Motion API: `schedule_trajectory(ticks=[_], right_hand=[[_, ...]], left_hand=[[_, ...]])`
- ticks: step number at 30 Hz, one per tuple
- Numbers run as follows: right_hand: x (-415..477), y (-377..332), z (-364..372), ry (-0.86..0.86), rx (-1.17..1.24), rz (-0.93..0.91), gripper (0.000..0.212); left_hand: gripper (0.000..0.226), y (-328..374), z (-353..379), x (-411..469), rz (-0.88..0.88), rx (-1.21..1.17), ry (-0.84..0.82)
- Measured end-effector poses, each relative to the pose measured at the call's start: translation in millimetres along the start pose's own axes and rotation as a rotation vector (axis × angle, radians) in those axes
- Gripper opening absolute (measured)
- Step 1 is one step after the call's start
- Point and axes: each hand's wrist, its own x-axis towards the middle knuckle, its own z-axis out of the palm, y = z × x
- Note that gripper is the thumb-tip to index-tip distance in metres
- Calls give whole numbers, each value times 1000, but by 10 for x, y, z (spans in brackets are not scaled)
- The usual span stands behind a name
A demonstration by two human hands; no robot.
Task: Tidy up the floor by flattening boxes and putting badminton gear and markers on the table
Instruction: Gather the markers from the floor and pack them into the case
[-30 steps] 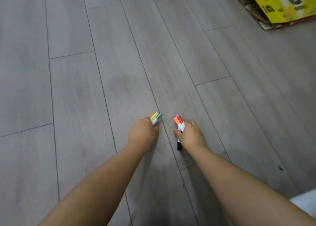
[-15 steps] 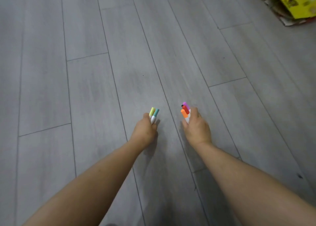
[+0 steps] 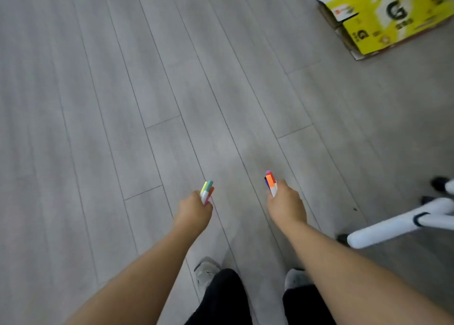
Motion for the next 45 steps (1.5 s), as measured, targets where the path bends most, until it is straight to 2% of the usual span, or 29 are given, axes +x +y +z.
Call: schedule_trajectory(ticks=[7,11,15,19,25,31,34,38,41,45], right_hand=[[-1443,-516,-2132,-27,50,85,10],[-2060,-550,-3274,71,71,155,14],[-2588,-192,-4240,167,133,248,10],[-2990,663,-4903,291,199,387,14],[-3502,2161,-5275,335,375,628,17],[-3603,3202,-5304,302,548,781,12],[-3490,3452,-5247,257,628,795,17],[-3230,3543,-5209,233,747,814,37],[-3004,3513,-5214,300,801,842,43],[-2755,3390,-5282,420,739,832,50]], left_hand=[[23,1238,-1440,-1707,129,81,-101],[26,2108,-1990,-2495,244,116,-113],[30,2984,-2021,-3187,384,194,-147],[30,3832,-1623,-3836,555,311,-249],[28,4893,-646,-4597,736,482,-340],[27,5407,288,-4971,800,700,-360],[30,5568,581,-4989,745,700,-380],[47,5765,878,-4953,711,683,-393],[54,5890,1048,-4921,724,673,-412],[59,6105,1131,-4985,819,677,-471]])
